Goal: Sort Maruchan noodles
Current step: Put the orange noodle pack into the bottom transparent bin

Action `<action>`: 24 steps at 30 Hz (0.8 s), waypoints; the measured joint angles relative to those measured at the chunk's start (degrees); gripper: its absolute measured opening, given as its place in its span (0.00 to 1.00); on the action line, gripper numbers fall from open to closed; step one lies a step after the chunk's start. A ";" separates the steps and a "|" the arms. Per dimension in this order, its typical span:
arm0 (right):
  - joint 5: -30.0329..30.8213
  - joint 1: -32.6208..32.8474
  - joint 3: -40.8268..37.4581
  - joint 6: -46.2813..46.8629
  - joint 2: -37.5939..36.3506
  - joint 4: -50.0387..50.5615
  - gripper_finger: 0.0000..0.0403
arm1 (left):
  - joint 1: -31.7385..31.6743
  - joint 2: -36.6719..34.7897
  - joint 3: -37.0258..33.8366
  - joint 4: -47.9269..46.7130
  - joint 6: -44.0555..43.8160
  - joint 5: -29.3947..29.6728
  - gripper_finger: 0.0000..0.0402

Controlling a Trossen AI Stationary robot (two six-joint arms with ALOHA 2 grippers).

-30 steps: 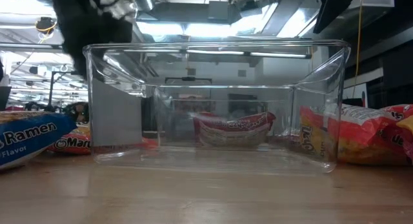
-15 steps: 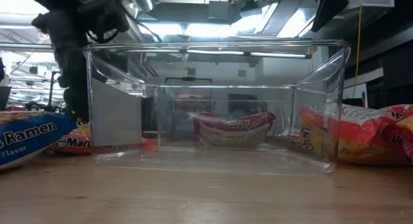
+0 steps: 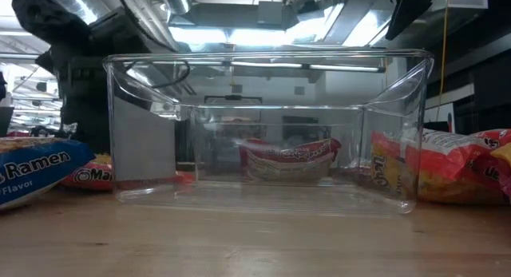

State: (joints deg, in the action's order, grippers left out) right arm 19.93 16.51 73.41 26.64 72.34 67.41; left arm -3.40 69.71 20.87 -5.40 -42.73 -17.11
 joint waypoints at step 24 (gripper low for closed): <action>1.60 0.00 -0.01 -0.05 0.00 0.00 0.53 | -0.24 0.00 -3.24 6.96 -5.03 -0.67 0.03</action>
State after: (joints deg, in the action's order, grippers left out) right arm 21.53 16.51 73.40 26.59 72.34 67.41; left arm -3.64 69.71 17.63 1.56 -47.76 -17.78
